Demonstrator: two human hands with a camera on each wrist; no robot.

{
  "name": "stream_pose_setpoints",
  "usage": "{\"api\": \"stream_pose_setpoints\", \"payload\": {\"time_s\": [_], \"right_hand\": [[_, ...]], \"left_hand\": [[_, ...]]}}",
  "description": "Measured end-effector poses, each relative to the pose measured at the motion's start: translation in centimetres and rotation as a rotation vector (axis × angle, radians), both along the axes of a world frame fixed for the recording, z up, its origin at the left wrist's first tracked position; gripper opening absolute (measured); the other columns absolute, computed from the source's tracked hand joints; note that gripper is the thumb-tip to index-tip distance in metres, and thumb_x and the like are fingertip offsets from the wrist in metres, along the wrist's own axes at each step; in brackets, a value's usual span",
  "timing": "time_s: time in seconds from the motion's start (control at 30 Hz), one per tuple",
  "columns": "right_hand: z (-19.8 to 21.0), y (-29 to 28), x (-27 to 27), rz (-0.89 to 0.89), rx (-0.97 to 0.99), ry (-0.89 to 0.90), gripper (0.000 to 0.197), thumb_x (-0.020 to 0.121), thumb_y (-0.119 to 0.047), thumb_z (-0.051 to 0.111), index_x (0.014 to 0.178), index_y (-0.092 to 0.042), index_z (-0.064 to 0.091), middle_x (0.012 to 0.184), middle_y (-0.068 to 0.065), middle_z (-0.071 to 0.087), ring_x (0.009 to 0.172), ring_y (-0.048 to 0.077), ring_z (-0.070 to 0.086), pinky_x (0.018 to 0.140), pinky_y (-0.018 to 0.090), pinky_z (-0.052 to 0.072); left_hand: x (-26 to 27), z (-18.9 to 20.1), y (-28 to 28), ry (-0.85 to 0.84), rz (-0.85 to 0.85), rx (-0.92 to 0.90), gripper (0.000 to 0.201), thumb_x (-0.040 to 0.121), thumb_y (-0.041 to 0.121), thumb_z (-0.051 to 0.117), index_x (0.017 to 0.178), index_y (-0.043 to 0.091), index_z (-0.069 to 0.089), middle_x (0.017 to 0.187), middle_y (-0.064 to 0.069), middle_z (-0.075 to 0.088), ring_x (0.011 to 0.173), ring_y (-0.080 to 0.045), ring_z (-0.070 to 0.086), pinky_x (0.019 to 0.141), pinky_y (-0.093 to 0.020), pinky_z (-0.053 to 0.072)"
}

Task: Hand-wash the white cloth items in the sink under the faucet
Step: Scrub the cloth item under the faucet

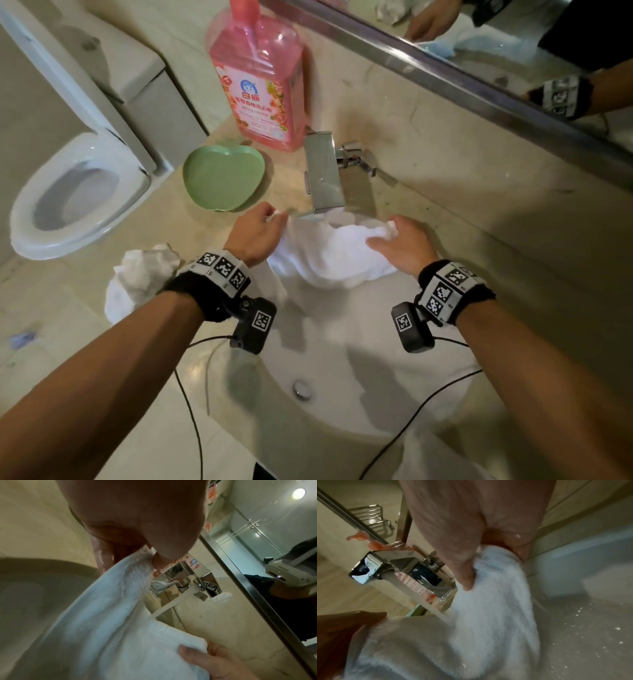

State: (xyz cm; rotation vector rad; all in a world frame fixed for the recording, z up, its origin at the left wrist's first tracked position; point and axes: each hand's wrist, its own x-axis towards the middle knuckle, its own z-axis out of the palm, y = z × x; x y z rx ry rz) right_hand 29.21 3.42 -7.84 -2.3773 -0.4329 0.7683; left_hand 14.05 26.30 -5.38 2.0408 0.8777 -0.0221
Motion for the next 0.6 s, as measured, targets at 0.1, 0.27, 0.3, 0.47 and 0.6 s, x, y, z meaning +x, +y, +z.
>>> {"api": "stream_pose_setpoints", "payload": {"time_s": [0.1,0.27,0.3,0.47,0.6], "right_hand": [[0.3,-0.4,-0.4,-0.041,0.104,0.077,0.034,0.083,-0.036,0.078,0.096,-0.011,0.061,0.092,0.001,0.062,0.086,0.021,0.059,0.065,0.029,0.045],[1.5,2.9,-2.6,-0.017,0.319,0.176,0.023,0.088,-0.013,0.073,0.109,-0.012,0.062,0.104,0.005,0.072,0.094,0.02,0.069,0.083,0.035,0.057],[1.4,3.6,-3.2,0.032,0.308,0.12,0.019,0.089,-0.014,0.071,0.104,-0.017,0.06,0.099,0.001,0.07,0.088,0.013,0.067,0.076,0.026,0.054],[0.6,5.1,-5.2,0.164,0.275,0.045,0.024,0.089,-0.023,0.069,0.084,-0.029,0.046,0.072,-0.011,0.054,0.055,-0.004,0.048,0.051,0.011,0.035],[0.5,5.6,-6.0,0.215,0.193,-0.041,0.053,0.07,-0.042,0.086,0.093,-0.022,0.043,0.076,-0.011,0.054,0.061,0.0,0.048,0.048,0.011,0.036]], "left_hand": [[0.1,0.1,-0.5,0.023,-0.006,-0.176,0.028,0.092,0.04,0.055,0.083,0.014,0.061,0.083,-0.009,0.065,0.08,-0.03,0.063,0.083,-0.049,0.055],[1.3,0.4,-3.3,0.034,-0.067,-0.279,0.017,0.09,0.035,0.066,0.084,0.02,0.071,0.085,-0.002,0.072,0.077,-0.019,0.065,0.081,-0.039,0.056],[1.7,0.4,-3.7,0.027,-0.057,-0.304,0.016,0.09,0.031,0.067,0.086,0.016,0.071,0.086,-0.002,0.072,0.077,-0.02,0.068,0.079,-0.037,0.059],[2.2,0.4,-4.2,0.002,0.065,-0.389,0.022,0.09,0.019,0.069,0.099,-0.002,0.07,0.087,-0.011,0.073,0.065,-0.012,0.071,0.067,-0.03,0.062],[1.5,0.7,-4.3,0.025,-0.002,-0.372,0.015,0.076,0.031,0.068,0.077,0.019,0.077,0.088,0.001,0.076,0.076,-0.012,0.073,0.079,-0.036,0.059]]}}
